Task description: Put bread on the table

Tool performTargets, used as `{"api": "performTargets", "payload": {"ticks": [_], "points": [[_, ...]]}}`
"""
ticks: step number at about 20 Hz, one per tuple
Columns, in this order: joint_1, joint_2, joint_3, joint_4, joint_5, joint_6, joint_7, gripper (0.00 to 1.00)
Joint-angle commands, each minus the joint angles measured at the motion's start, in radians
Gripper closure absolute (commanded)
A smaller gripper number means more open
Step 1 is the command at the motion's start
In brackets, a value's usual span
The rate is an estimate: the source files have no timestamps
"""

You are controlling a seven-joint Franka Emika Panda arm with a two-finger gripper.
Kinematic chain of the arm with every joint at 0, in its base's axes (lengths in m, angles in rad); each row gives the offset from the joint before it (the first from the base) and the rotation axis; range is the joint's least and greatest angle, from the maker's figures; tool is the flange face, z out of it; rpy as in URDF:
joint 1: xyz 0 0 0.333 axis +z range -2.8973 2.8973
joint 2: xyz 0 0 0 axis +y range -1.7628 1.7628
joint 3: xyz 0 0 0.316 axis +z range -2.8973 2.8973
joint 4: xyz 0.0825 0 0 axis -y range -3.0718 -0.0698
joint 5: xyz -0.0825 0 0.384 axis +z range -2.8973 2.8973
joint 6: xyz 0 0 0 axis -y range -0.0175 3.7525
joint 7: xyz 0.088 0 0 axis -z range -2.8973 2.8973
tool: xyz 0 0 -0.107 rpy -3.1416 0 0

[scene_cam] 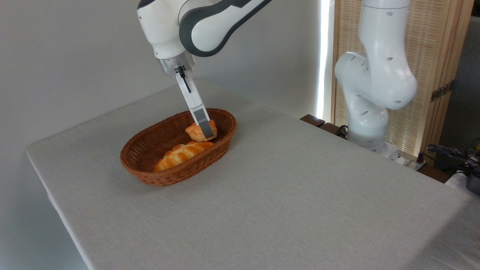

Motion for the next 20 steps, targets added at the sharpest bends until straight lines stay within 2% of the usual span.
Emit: {"api": "performTargets", "payload": {"ticks": [1, 2, 5, 14, 20], "points": [[-0.001, 0.009, 0.001, -0.016, 0.001, 0.038, 0.038, 0.53], [0.001, 0.012, 0.003, -0.016, 0.001, 0.042, 0.051, 0.63], [0.002, 0.012, 0.003, -0.016, 0.001, 0.044, 0.068, 0.68], [0.011, 0.018, 0.003, -0.008, -0.001, 0.041, 0.068, 0.68], [0.017, 0.022, 0.019, 0.088, -0.003, -0.042, 0.068, 0.68]]}}
